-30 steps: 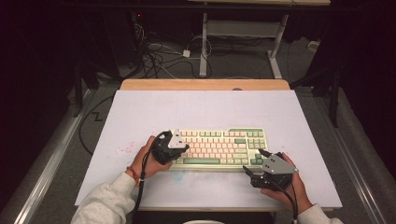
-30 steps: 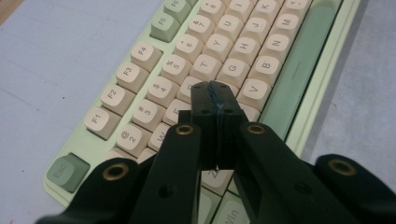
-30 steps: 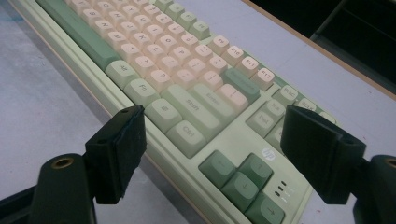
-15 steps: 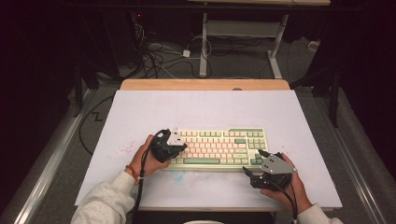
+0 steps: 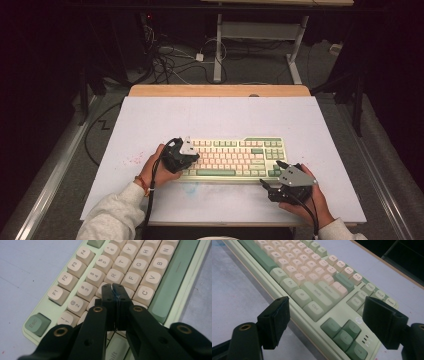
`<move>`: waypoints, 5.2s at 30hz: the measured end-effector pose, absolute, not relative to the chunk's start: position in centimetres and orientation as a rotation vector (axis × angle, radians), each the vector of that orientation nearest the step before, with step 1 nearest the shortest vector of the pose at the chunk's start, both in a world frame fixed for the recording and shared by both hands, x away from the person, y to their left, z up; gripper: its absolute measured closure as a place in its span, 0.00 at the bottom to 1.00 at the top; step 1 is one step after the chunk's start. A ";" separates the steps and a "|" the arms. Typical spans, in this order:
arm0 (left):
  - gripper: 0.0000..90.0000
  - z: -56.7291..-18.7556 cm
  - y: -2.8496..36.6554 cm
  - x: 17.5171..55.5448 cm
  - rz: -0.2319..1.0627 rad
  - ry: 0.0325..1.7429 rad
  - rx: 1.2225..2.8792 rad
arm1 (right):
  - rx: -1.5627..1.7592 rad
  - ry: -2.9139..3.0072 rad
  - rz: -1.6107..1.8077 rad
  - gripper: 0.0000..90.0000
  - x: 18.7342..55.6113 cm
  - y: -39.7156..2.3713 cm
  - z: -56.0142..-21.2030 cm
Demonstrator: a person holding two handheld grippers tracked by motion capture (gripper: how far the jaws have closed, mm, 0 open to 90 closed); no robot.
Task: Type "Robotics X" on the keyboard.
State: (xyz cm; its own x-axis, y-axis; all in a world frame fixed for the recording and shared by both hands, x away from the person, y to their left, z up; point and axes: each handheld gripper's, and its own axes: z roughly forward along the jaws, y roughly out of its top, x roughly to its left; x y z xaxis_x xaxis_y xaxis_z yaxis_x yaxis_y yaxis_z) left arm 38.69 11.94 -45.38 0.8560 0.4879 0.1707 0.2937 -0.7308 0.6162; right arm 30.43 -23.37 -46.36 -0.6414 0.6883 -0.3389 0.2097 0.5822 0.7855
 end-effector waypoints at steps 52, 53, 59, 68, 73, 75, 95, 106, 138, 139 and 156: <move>0.61 -43.6 12.7 37.5 0.573 0.589 2.284 | 0.709 2.180 0.968 0.25 30.4 -23.4 -46.2; 0.59 -43.6 12.7 37.4 0.584 0.590 2.281 | 0.706 2.179 0.968 0.25 30.4 -23.4 -46.2; 0.35 -43.3 12.6 36.9 0.622 0.595 2.248 | 0.706 2.177 0.965 0.25 30.4 -23.4 -46.2; 0.21 -42.3 13.7 35.9 0.623 0.586 2.141 | 0.716 2.176 0.964 0.24 30.4 -23.4 -46.1; 0.20 -41.9 14.6 35.2 0.672 0.582 2.115 | 0.721 2.178 0.960 0.24 30.5 -23.5 -46.2; 0.20 -41.8 15.1 34.9 0.680 0.580 2.102 | 0.719 2.178 0.959 0.24 30.5 -23.4 -46.2; 0.20 -42.8 16.2 33.3 0.702 0.575 2.104 | 0.743 2.169 0.975 0.24 30.7 -23.4 -45.6; 0.29 -42.8 15.3 32.3 0.645 0.536 2.090 | 0.745 2.164 0.969 0.24 30.8 -23.4 -45.5; 0.98 -43.3 14.3 31.7 0.469 0.440 2.260 | 0.718 2.188 0.951 0.24 30.6 -22.9 -45.7; 0.98 -43.4 14.2 31.8 0.464 0.442 2.266 | 0.718 2.189 0.950 0.24 30.6 -22.9 -45.7; 0.98 -44.4 11.1 33.7 0.415 0.394 2.341 | 0.721 2.194 0.940 0.24 30.7 -23.0 -45.8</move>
State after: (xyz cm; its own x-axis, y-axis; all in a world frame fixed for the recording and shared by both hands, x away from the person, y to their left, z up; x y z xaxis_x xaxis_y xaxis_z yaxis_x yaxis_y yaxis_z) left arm 33.71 11.07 -44.38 0.9016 0.3922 0.1825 0.1620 -0.6973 0.6982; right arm 30.70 -23.02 -45.82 -0.6465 0.6852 -0.3355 0.2297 0.5942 0.7708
